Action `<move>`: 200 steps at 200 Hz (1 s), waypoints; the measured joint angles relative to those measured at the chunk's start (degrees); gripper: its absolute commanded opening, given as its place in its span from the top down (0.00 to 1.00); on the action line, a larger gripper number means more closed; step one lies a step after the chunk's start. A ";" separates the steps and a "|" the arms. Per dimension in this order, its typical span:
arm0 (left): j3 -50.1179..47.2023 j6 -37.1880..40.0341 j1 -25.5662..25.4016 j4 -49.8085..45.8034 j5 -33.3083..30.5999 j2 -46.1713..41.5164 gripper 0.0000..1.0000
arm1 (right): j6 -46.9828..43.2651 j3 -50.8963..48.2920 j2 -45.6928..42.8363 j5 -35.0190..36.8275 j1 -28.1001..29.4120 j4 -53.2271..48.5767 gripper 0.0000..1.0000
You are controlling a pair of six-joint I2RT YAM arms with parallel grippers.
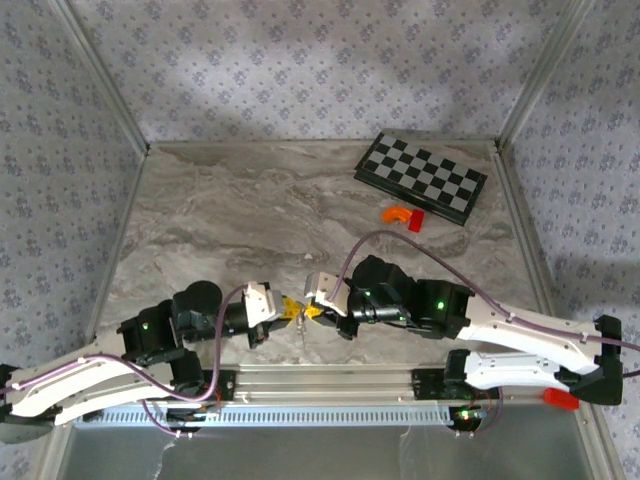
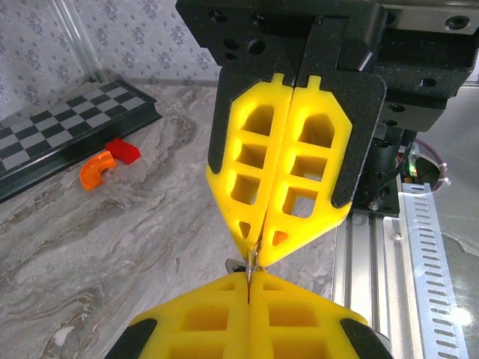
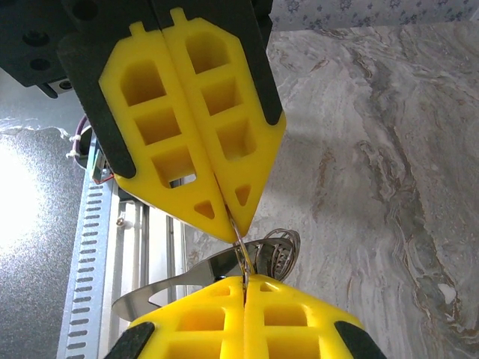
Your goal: Put the keys on the keyring
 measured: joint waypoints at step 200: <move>2.97 -0.02 -0.02 -3.39 -0.44 5.01 1.00 | -3.89 -0.55 0.00 5.20 1.92 -2.05 1.00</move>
